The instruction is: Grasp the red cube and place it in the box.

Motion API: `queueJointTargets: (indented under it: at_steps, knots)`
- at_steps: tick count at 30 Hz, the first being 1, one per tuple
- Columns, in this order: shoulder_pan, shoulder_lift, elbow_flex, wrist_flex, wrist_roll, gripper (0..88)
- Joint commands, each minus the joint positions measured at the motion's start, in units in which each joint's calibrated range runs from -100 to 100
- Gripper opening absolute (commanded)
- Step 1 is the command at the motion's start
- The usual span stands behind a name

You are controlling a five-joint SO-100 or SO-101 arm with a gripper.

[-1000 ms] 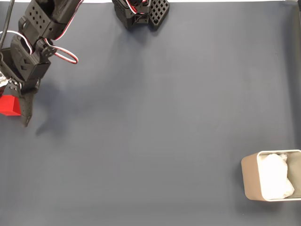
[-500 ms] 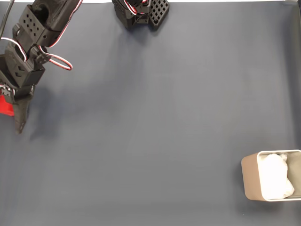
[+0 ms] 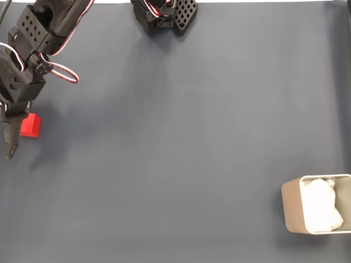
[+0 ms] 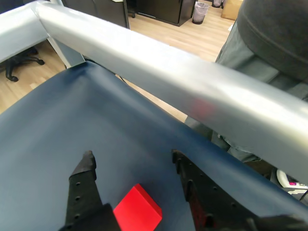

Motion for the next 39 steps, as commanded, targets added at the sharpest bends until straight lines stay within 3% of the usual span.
queueJointTargets:
  at_steps: [1, 16, 39]
  knots:
    - [0.39, -0.77, -1.64, -0.27, 0.73, 36.8]
    - [0.46, -5.80, 10.58, -1.82, 4.10, 36.8]
    - [-1.95, -13.07, 17.52, -1.58, 2.44, 36.8]
